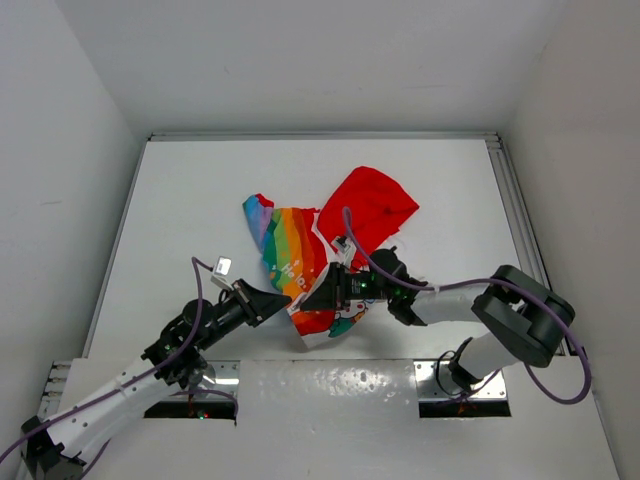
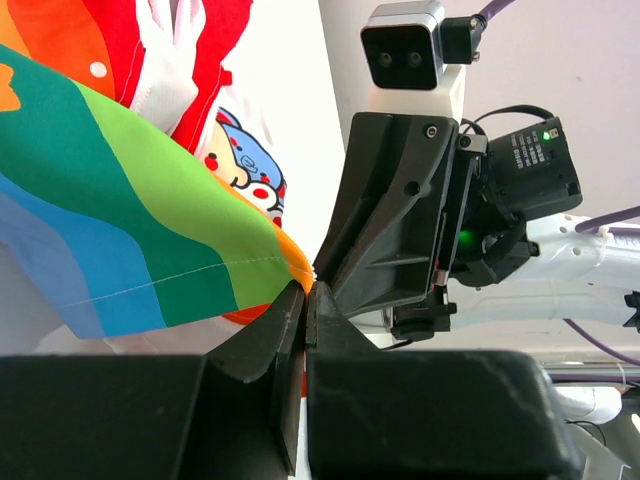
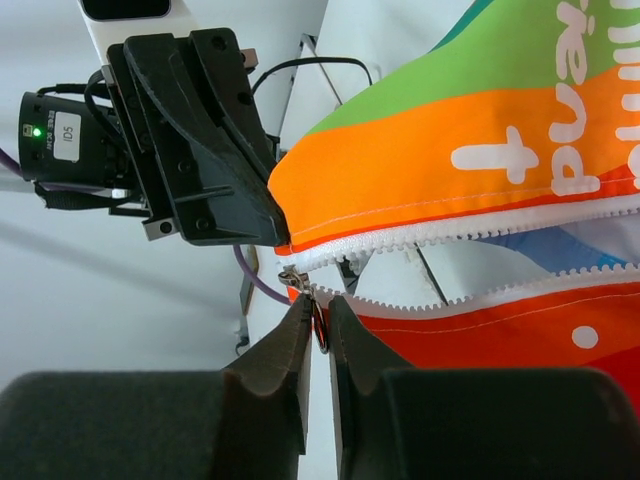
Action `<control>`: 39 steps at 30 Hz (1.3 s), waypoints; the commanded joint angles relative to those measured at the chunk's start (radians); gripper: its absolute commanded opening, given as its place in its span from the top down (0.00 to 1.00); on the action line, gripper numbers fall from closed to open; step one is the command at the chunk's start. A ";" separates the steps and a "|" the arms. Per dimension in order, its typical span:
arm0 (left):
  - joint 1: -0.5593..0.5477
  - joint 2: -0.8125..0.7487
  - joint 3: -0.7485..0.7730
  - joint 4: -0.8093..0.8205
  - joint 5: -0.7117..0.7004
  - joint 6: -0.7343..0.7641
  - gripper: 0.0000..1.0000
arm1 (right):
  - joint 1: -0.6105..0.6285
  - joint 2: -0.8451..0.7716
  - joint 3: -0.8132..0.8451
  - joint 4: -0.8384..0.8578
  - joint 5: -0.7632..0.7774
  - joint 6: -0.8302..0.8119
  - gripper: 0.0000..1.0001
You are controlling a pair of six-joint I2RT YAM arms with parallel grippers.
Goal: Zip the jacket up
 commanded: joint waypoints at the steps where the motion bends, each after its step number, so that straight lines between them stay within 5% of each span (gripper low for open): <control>1: -0.002 0.005 -0.219 0.041 0.005 0.006 1.00 | -0.003 -0.031 -0.004 0.049 0.012 -0.009 0.89; 6: -0.002 0.000 -0.221 0.033 0.004 0.005 1.00 | -0.002 -0.049 -0.010 0.040 0.021 -0.014 1.00; 11: -0.002 0.011 -0.208 0.036 0.011 0.020 1.00 | -0.003 -0.095 -0.003 -0.050 0.060 -0.088 1.00; 24: -0.002 0.088 -0.052 -0.026 0.084 0.193 1.00 | 0.000 -0.180 0.273 -0.782 0.316 -0.501 1.00; 39: -0.002 0.066 0.068 0.016 0.174 0.259 1.00 | 0.024 -0.089 0.361 -0.928 0.304 -0.578 1.00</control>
